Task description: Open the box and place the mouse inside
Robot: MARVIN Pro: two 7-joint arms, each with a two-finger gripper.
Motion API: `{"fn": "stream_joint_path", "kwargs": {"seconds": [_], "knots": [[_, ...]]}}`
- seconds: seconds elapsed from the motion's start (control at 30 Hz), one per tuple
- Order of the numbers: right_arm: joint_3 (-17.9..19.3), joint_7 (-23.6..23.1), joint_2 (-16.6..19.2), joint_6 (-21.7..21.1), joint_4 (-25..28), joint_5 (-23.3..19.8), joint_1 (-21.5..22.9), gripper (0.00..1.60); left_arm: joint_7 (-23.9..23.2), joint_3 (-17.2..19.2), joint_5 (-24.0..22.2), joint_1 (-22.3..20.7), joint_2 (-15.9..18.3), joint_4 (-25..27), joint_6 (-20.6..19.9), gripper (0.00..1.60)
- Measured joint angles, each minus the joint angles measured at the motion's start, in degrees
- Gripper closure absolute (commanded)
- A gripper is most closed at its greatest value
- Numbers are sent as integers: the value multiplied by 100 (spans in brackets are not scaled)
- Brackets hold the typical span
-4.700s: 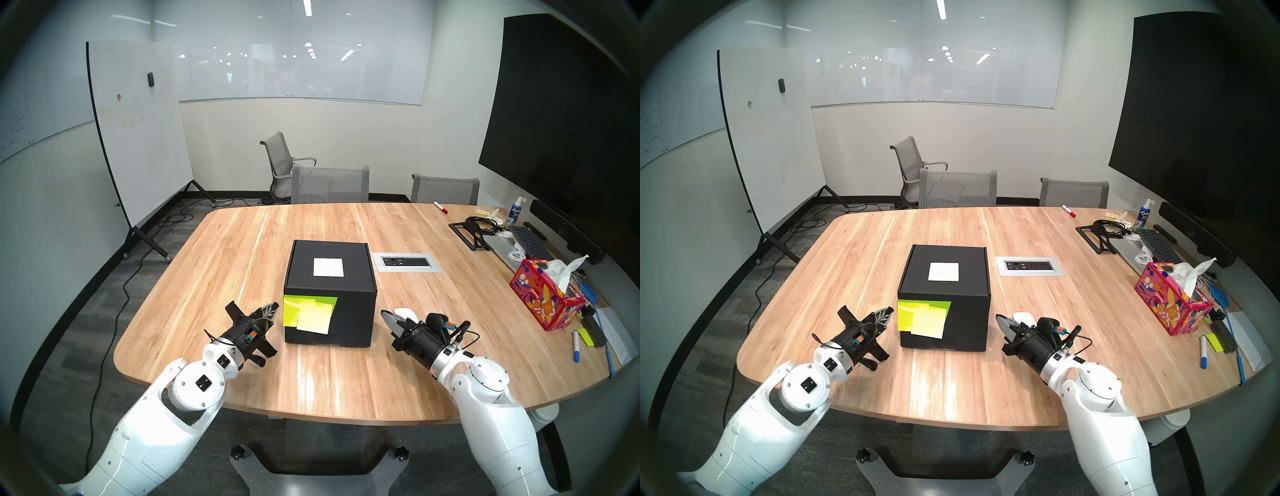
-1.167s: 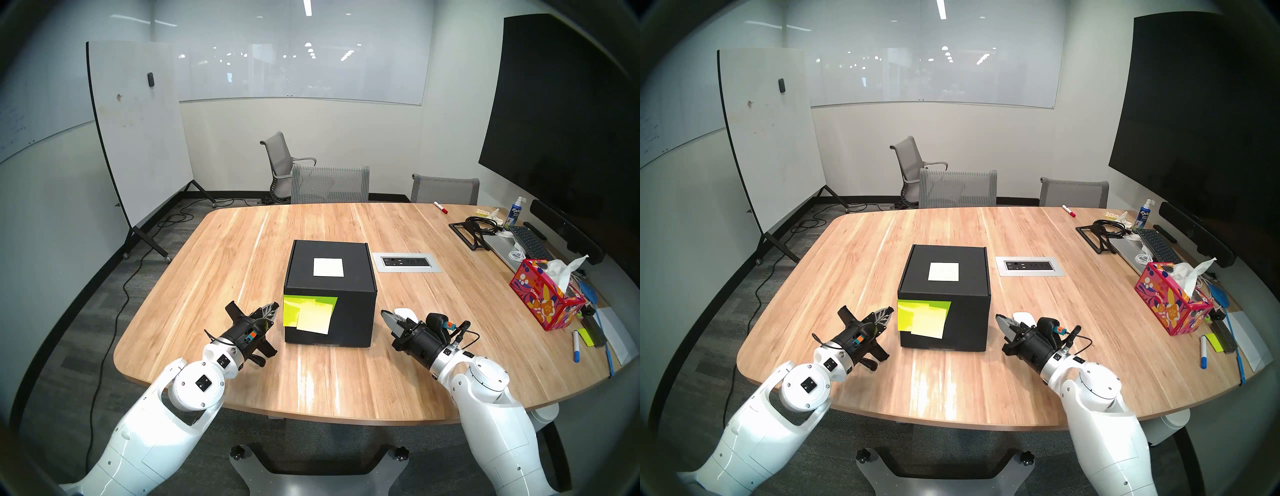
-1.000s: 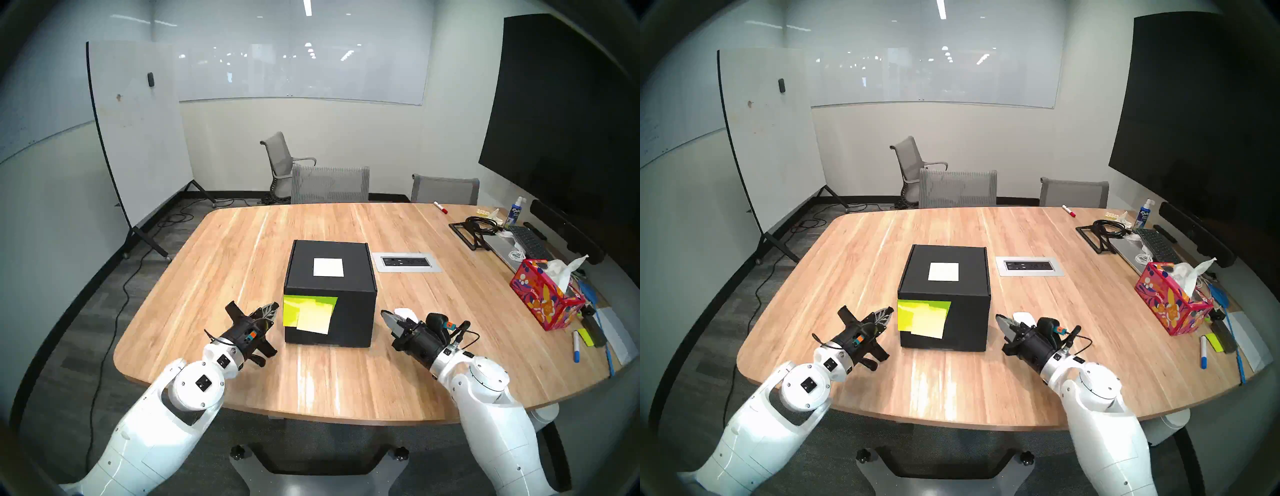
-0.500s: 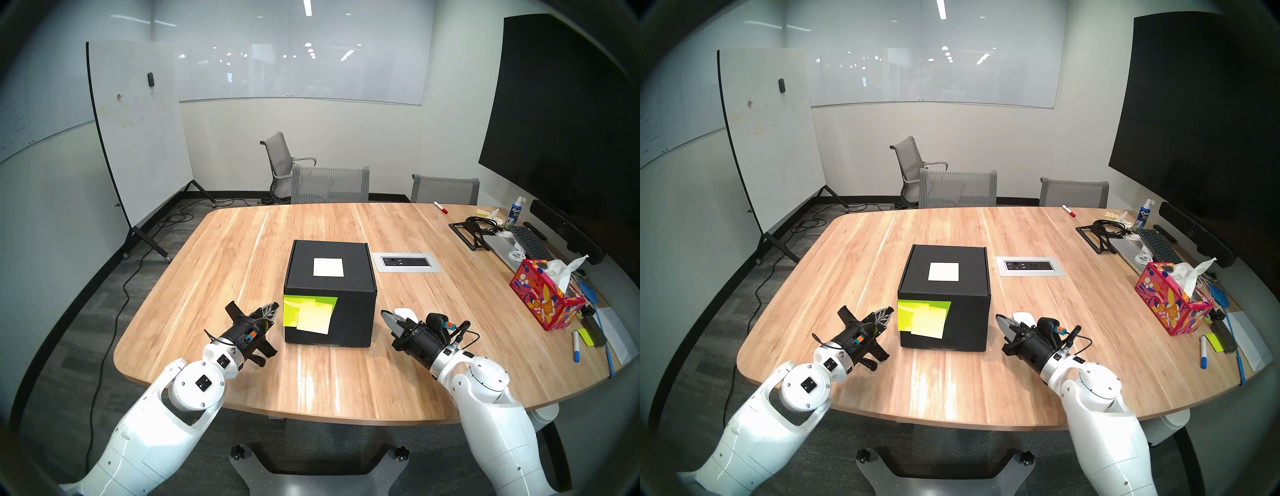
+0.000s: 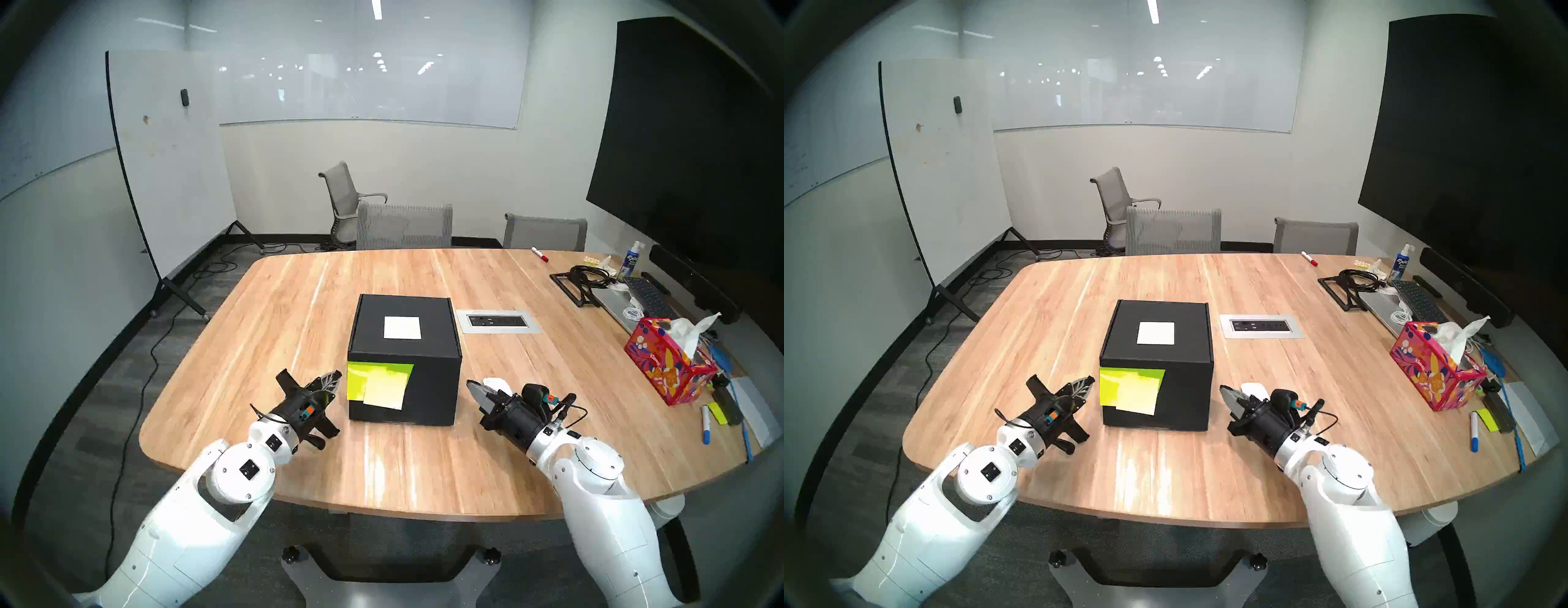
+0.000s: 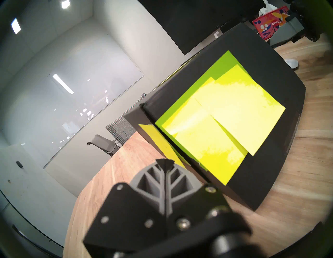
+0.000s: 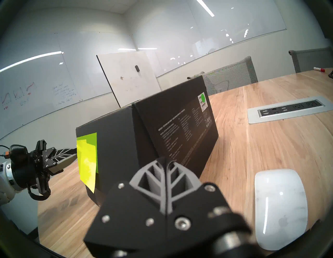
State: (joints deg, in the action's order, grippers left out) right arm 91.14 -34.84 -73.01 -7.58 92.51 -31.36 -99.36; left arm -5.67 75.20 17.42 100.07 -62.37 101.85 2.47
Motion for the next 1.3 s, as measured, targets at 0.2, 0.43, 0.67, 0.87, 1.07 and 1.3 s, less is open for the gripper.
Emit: {"fn": "stream_joint_path", "kwargs": {"seconds": [0.2, 0.43, 0.67, 0.87, 1.07, 1.3], "knots": [[0, 0, 0, 0, 0, 1, 0, 160, 0, 0, 0, 0, 0, 0, 0, 160], [1, 0, 0, 0, 0, 1, 0, 160, 0, 0, 0, 0, 0, 0, 0, 160], [1, -1, -2, -1, 0, 2, 0, 160, 0, 0, 0, 0, 0, 0, 0, 160], [2, -2, -2, -1, 0, 3, 0, 160, 0, 0, 0, 0, 0, 0, 0, 160], [2, -2, -2, -1, 0, 3, 0, 160, 0, 0, 0, 0, 0, 0, 0, 160], [2, -3, -3, -1, 0, 3, 0, 160, 0, 0, 0, 0, 0, 0, 0, 160]]}}
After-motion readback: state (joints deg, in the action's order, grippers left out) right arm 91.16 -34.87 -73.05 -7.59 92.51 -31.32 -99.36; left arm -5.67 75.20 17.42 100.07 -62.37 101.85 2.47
